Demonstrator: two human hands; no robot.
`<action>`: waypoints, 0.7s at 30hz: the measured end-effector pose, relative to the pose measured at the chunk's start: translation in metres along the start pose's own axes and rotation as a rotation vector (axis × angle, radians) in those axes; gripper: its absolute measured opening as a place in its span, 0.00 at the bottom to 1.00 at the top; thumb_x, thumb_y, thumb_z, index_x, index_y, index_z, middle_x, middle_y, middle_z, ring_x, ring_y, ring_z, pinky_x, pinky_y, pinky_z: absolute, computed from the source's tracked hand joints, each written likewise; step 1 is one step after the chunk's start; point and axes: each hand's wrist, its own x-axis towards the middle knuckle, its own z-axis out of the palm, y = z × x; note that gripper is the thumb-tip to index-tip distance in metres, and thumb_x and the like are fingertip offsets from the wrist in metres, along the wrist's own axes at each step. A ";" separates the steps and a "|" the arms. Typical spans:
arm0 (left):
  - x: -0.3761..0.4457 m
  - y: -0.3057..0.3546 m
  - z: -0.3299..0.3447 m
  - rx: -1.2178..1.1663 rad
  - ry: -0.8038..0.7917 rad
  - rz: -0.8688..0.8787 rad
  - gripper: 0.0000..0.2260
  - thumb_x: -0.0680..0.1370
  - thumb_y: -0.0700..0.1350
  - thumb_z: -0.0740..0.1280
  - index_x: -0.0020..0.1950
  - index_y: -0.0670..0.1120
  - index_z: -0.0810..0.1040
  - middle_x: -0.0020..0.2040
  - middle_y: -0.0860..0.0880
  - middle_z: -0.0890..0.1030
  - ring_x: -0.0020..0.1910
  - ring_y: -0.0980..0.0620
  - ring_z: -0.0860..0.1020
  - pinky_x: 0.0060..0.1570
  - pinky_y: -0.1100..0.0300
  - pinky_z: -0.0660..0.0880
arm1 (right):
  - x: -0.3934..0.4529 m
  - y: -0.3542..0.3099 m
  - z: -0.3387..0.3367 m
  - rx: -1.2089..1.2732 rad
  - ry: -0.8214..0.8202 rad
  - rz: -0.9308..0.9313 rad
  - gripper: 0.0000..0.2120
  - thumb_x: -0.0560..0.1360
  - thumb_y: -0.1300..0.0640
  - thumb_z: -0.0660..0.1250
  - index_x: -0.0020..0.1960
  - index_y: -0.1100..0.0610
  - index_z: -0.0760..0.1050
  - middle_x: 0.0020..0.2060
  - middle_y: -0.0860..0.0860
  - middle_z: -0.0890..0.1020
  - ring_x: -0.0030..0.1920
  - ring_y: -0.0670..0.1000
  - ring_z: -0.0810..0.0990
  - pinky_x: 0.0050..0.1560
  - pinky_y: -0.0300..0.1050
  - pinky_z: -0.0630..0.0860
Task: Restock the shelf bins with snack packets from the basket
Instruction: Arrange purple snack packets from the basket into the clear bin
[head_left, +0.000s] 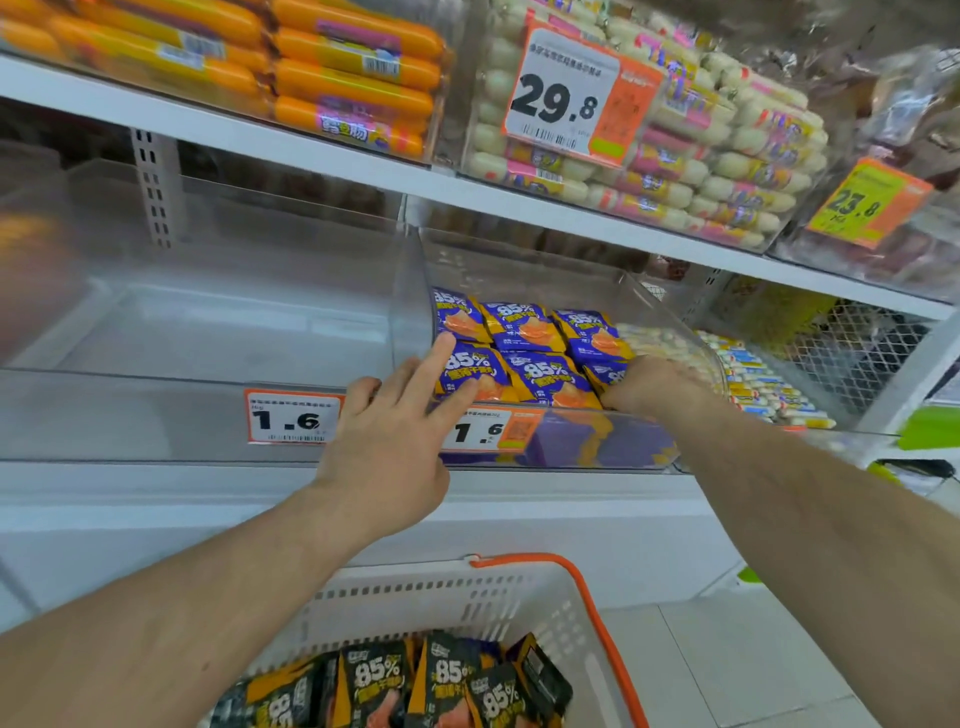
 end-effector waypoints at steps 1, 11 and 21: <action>0.000 0.001 0.000 0.004 0.001 -0.002 0.37 0.59 0.46 0.75 0.70 0.50 0.74 0.76 0.40 0.63 0.64 0.40 0.74 0.55 0.44 0.71 | 0.000 0.000 -0.002 -0.016 -0.027 -0.022 0.23 0.68 0.41 0.67 0.54 0.57 0.78 0.52 0.56 0.81 0.50 0.58 0.80 0.47 0.44 0.76; -0.002 -0.002 -0.003 -0.012 -0.002 0.022 0.40 0.60 0.47 0.74 0.72 0.50 0.71 0.78 0.40 0.59 0.69 0.39 0.70 0.62 0.39 0.68 | -0.007 0.015 0.005 0.146 0.150 0.034 0.23 0.72 0.36 0.61 0.45 0.57 0.77 0.50 0.59 0.80 0.49 0.61 0.78 0.45 0.47 0.73; -0.052 -0.008 -0.021 -0.106 -0.448 0.311 0.17 0.74 0.45 0.59 0.61 0.50 0.79 0.56 0.49 0.81 0.55 0.44 0.78 0.58 0.49 0.66 | -0.159 -0.050 0.131 0.527 0.535 -0.735 0.06 0.70 0.57 0.64 0.36 0.57 0.75 0.31 0.49 0.72 0.33 0.52 0.71 0.35 0.43 0.65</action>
